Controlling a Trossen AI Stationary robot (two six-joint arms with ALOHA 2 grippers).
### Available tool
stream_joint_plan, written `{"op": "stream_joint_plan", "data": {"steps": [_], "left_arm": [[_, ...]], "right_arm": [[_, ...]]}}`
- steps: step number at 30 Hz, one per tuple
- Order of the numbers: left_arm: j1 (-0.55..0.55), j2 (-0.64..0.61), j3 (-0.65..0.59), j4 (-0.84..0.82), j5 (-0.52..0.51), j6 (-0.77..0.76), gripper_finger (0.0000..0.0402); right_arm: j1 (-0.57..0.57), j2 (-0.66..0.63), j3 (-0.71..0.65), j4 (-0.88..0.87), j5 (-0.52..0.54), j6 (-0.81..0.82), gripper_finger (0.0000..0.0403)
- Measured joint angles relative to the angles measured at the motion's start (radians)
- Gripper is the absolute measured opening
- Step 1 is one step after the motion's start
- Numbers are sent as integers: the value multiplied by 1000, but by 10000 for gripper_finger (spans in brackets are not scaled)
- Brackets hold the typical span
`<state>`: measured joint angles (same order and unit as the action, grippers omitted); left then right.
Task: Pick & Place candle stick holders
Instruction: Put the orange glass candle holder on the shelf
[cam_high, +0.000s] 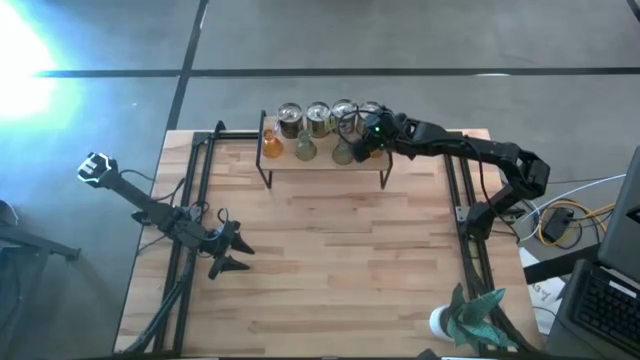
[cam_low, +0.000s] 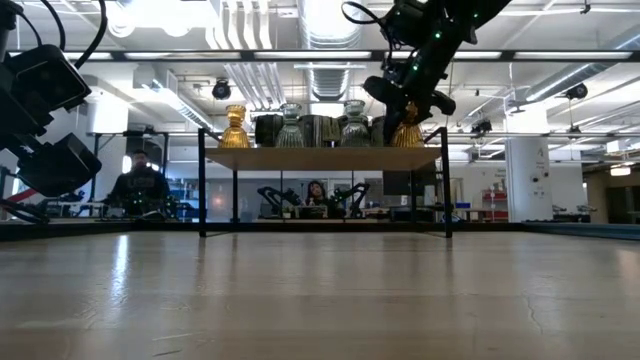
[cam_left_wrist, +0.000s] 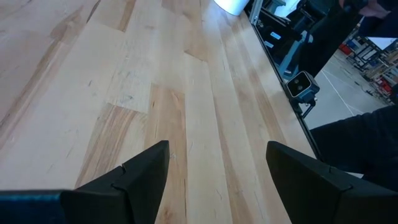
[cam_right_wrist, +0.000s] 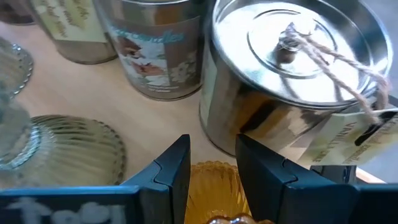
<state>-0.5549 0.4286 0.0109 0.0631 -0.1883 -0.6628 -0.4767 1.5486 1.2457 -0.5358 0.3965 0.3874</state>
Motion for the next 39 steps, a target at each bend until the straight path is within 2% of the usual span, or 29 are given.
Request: {"op": "stream_joint_plan", "data": {"steps": [21,28,39], "left_arm": [[0,0,0,0,0,0,273],[0,0,0,0,0,0,273],[0,0,0,0,0,0,273]], "right_arm": [[-19,-2,-1,-8,-4,6,117],[-20,-2,-3,-15,-2,5,179],[-19,-3,-3,-11,-2,3,186]]}}
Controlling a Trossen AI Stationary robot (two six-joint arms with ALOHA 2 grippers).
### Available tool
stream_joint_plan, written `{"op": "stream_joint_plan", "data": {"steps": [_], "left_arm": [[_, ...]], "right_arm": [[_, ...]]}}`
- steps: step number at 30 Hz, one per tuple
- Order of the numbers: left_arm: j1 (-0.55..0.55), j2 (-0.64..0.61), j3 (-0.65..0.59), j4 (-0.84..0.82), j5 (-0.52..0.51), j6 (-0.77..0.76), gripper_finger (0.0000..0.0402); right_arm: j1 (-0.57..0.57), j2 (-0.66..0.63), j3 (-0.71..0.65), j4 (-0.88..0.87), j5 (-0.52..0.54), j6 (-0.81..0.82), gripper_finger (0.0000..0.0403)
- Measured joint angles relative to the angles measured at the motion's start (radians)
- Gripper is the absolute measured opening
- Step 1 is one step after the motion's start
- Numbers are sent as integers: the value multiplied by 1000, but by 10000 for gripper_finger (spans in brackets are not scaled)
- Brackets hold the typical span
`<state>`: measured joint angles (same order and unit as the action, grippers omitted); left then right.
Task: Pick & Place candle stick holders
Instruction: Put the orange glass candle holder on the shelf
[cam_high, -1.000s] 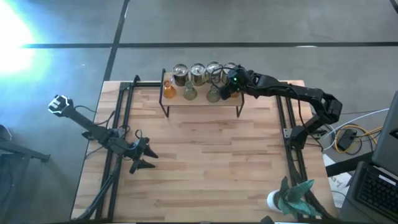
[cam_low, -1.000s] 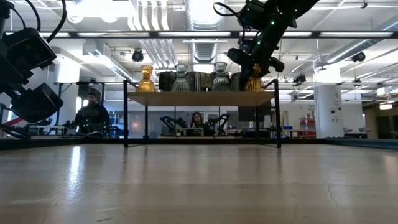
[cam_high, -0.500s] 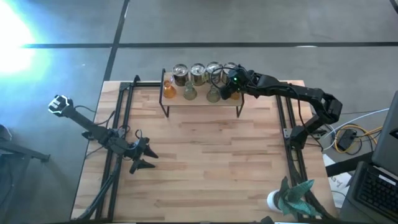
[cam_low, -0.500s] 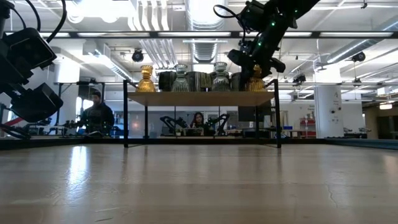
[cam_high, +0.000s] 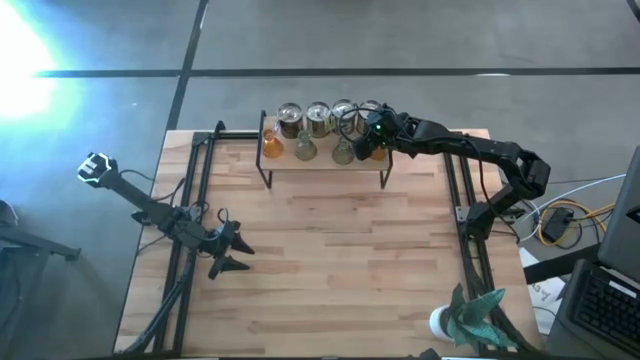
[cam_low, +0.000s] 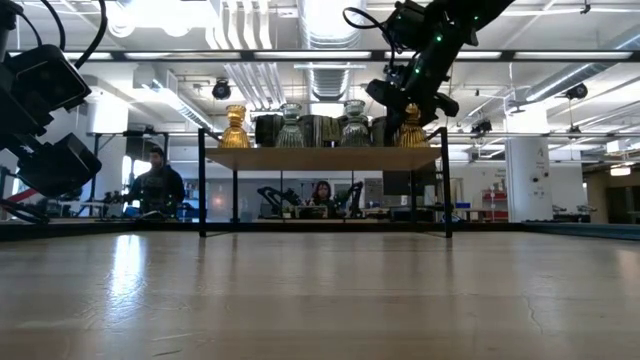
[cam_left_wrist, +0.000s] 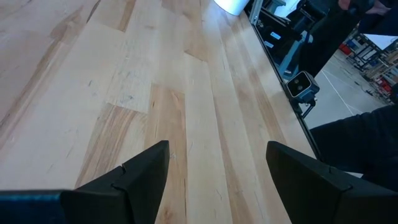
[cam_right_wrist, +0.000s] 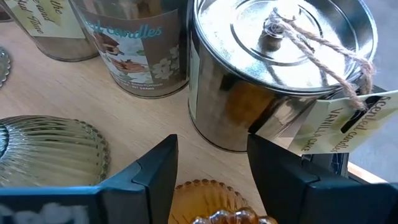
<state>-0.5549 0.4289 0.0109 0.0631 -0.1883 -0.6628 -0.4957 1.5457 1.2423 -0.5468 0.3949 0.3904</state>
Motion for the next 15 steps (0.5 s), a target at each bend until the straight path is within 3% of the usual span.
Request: {"op": "stream_joint_plan", "data": {"steps": [15], "left_arm": [[0,0,0,0,0,0,273]], "right_arm": [[4,-23,-1,1,-3,0,267]]}}
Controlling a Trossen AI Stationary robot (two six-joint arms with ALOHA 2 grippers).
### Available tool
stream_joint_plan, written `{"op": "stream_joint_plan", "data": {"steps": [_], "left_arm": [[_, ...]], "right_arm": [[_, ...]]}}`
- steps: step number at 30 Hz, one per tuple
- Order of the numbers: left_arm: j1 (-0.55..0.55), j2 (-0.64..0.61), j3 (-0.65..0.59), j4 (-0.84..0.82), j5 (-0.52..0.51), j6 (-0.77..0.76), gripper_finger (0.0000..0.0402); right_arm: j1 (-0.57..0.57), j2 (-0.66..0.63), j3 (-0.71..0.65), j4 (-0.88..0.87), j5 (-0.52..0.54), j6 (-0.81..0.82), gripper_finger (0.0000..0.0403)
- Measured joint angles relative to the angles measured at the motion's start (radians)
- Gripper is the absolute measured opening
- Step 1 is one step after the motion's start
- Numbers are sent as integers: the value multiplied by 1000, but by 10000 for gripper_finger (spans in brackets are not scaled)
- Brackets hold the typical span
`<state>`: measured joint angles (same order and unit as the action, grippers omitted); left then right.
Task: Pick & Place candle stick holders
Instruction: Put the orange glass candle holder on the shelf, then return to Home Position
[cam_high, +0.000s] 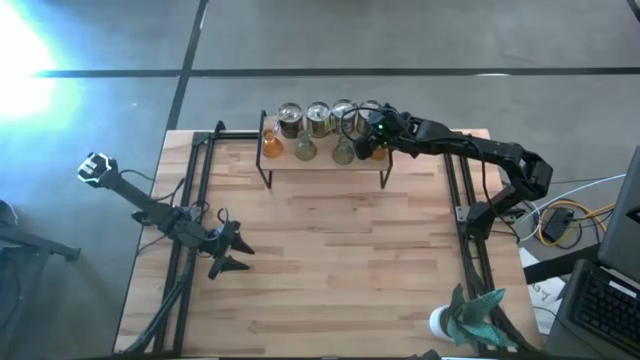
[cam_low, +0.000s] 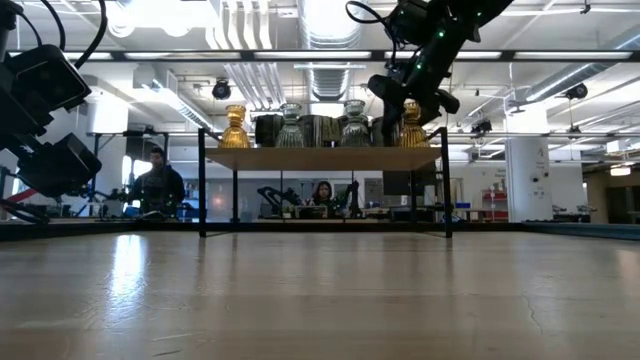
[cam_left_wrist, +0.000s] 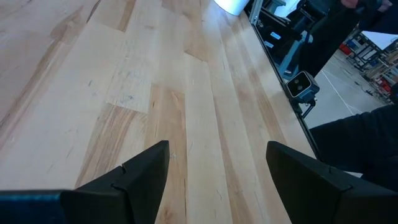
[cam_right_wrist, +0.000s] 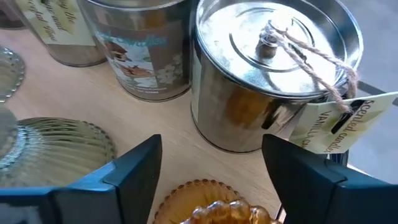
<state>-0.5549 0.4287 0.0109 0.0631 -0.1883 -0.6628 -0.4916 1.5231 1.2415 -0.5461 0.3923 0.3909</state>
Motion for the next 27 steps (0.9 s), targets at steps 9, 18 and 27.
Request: {"op": "stream_joint_plan", "data": {"steps": [9,18,27], "left_arm": [[0,0,0,0,0,0,273],[0,0,0,0,0,0,273],[0,0,0,0,0,0,273]], "right_arm": [[8,-8,8,4,1,-15,311],[10,-11,72,3,4,-59,341],[15,-52,131,-72,4,-79,353]]}}
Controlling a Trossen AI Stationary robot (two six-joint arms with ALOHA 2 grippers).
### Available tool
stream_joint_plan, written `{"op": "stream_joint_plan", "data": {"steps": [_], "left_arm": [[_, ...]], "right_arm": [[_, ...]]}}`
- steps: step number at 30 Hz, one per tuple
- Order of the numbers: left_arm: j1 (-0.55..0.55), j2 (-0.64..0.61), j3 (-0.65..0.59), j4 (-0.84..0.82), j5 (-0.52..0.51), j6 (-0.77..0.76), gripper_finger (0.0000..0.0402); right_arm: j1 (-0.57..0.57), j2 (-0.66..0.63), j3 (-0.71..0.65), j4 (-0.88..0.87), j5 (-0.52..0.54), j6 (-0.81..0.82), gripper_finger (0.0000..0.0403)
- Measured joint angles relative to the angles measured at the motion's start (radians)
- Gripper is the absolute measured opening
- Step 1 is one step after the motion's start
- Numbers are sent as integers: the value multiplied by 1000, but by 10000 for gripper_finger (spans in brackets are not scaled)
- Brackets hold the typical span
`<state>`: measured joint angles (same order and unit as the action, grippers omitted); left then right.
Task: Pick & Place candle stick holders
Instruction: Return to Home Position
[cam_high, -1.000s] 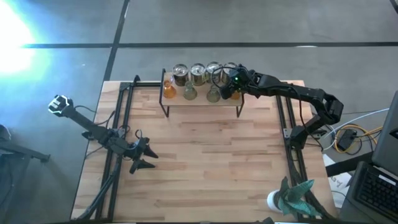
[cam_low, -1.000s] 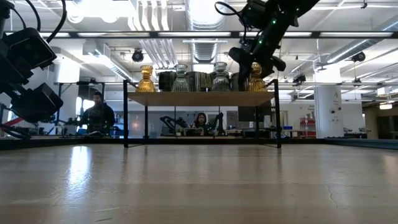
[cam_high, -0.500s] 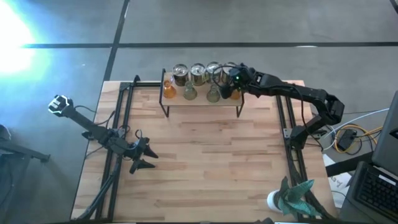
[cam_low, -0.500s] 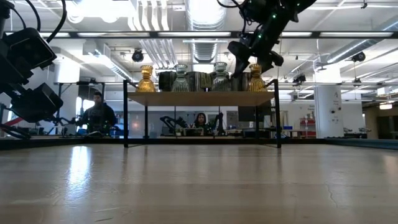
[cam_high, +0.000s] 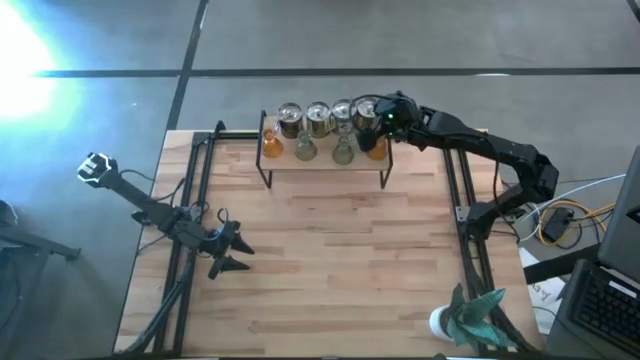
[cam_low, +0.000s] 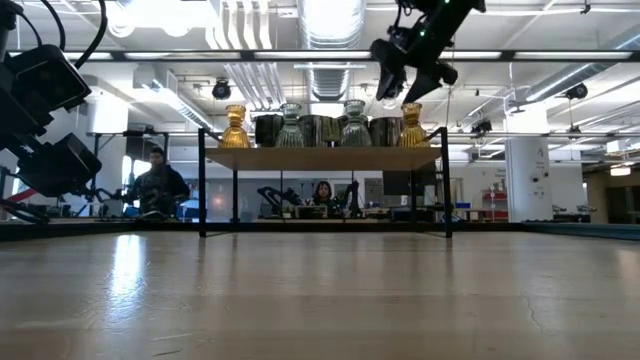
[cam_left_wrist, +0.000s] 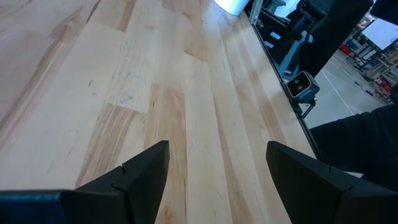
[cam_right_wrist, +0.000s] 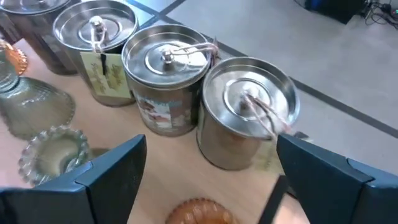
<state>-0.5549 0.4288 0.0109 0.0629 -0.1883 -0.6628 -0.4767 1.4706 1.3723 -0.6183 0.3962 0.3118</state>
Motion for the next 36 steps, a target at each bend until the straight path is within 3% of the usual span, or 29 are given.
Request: {"op": "stream_joint_plan", "data": {"steps": [11,15,20,24,28,32,36], "left_arm": [[0,0,0,0,0,0,273],[0,0,0,0,0,0,273],[0,0,0,0,0,0,273],[0,0,0,0,0,0,273],[0,0,0,0,0,0,273],[0,0,0,0,0,0,273],[0,0,0,0,0,0,273]], "right_arm": [[35,-204,0,-37,-49,-24,340],[76,-306,0,-32,-196,-20,333],[140,-409,0,42,-501,-22,313],[210,-451,-12,95,-628,45,288],[327,-474,-56,106,-621,99,267],[459,-473,-105,113,-473,116,251],[565,-469,-166,129,-390,115,237]]}}
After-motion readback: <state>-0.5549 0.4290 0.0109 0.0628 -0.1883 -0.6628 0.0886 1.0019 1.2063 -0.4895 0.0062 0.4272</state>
